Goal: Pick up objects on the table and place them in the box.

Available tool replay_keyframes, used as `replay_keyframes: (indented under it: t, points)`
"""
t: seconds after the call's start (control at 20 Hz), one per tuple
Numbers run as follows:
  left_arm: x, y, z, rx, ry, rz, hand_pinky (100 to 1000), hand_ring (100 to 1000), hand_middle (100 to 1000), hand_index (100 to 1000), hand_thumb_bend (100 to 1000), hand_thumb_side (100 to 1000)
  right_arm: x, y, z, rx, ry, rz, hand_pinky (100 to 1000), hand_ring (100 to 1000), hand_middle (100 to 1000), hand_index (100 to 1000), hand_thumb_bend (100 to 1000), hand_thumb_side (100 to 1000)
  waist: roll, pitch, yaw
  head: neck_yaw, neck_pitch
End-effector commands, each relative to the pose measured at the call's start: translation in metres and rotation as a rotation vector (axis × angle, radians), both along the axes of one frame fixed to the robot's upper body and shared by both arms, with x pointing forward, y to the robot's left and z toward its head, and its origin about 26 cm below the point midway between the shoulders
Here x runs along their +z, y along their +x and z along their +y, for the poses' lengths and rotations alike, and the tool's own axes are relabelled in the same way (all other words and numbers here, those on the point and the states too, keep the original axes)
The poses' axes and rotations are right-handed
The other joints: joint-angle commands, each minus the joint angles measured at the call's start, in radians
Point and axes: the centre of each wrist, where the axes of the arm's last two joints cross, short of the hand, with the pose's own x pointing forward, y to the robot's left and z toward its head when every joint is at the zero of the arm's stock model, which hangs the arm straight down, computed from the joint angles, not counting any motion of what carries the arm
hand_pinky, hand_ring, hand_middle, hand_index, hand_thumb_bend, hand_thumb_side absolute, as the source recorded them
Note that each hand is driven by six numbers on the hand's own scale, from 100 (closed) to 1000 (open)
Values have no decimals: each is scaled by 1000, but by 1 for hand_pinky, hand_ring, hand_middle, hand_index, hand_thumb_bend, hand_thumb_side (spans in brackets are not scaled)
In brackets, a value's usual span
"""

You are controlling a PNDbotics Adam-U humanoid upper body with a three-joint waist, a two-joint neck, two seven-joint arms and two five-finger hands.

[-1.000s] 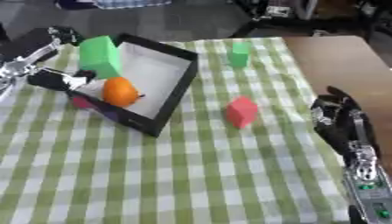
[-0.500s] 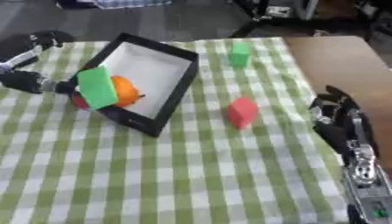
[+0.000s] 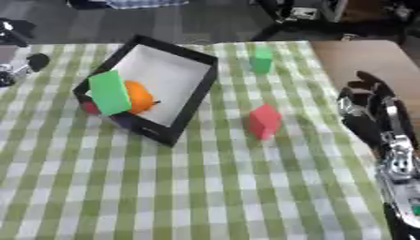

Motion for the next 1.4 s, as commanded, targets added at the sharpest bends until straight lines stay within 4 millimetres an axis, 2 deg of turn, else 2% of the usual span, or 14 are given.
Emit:
replay_keyframes:
  t: [0.05,0.4,0.6,0.65,0.7,0.75,0.9,1.1,1.4]
  points:
    - [16,-18,11,47,-93,-90,803,680,714,889,511,880,33,6,-15,9,-128,-36,802,695,741,891,100,364,-9,-6,6,-7,-2]
    - [-14,-52,20,105,-271,-99,795,668,701,887,507,878,66,26,-18,134,-340,-3,817,720,766,910,100,343,-13,-7,31,-19,-2]
    - [-23,-59,20,108,-354,-104,795,667,699,887,506,880,73,33,-20,204,-418,37,821,731,776,917,100,339,-13,-9,35,-20,-2]
    - [-25,-59,21,110,-373,-100,792,659,690,887,498,881,76,34,-20,217,-427,40,855,801,840,953,179,364,-15,-8,37,-25,-2]
    - [-29,-61,23,119,-403,-93,792,658,689,887,504,884,81,35,-19,240,-460,36,859,809,846,956,162,373,-20,-8,49,-35,-2]
    - [-34,-64,22,119,-436,-87,791,657,687,887,504,887,84,35,-18,266,-506,44,874,841,871,967,217,369,-22,-8,58,-44,-2]
    - [-45,-69,21,116,-520,-60,791,655,684,888,499,894,90,35,-17,354,-674,85,900,890,904,981,293,346,-24,-6,82,-64,-2]
    - [-50,-72,22,100,-598,-28,792,653,681,890,492,903,81,43,-9,471,-829,150,921,932,931,989,351,290,-24,-8,98,-82,-2]
    - [-54,-75,24,90,-639,-6,792,649,676,891,483,914,47,66,8,645,-982,276,929,947,935,986,367,272,-15,-7,100,-90,-2]
